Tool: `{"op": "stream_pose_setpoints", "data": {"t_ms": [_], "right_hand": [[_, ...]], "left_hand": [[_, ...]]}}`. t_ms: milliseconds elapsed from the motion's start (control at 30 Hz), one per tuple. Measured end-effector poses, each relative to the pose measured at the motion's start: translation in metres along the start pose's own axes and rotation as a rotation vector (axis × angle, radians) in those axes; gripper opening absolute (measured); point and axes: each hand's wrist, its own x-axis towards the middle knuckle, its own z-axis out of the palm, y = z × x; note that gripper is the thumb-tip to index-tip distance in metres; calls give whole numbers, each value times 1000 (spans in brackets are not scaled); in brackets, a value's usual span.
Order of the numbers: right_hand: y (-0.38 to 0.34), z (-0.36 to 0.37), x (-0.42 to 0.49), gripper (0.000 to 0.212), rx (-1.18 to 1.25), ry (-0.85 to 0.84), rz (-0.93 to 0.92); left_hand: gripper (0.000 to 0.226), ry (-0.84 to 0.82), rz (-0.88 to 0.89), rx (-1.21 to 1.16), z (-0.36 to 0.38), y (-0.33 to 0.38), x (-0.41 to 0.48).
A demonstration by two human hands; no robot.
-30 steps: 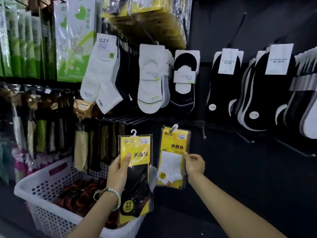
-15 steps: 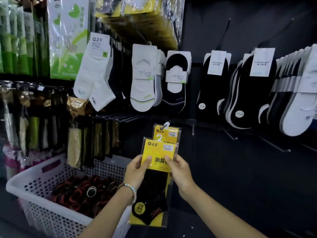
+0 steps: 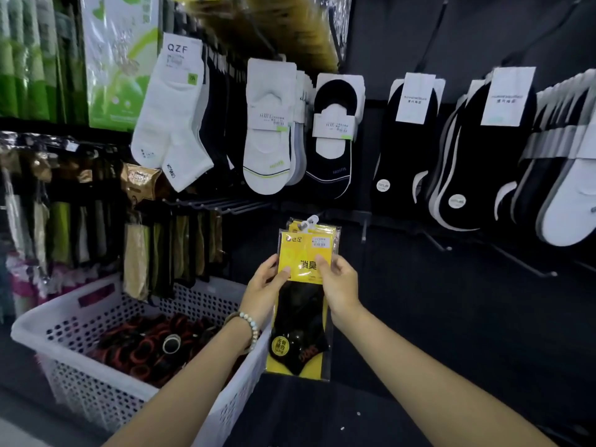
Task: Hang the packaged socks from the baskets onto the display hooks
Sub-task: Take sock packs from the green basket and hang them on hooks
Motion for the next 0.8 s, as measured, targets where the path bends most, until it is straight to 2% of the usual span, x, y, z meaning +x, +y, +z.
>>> {"op": "stream_pose_setpoints", "data": {"t_ms": [133,233,367,500,667,800], "right_hand": [[14,2,23,9,16,85,73],[26,-3,32,24,-7,129,98],[48,-22,29,22,-31,182,162],[65,-57,5,23,-109,118,229],[93,-117,-56,16,-208,-7,309],[137,-175,-125,12,-268,-75,492]], "left_hand": [[54,8,-7,79,6,-18,20],[56,18,-12,93,14,-32,32],[55,26,-22,149,17,-52,30],[57,53,-83,224,12,-79,4],[51,19,-190,185,19,-130,-72],[46,-51,-339,206,38,-179,-151]]}}
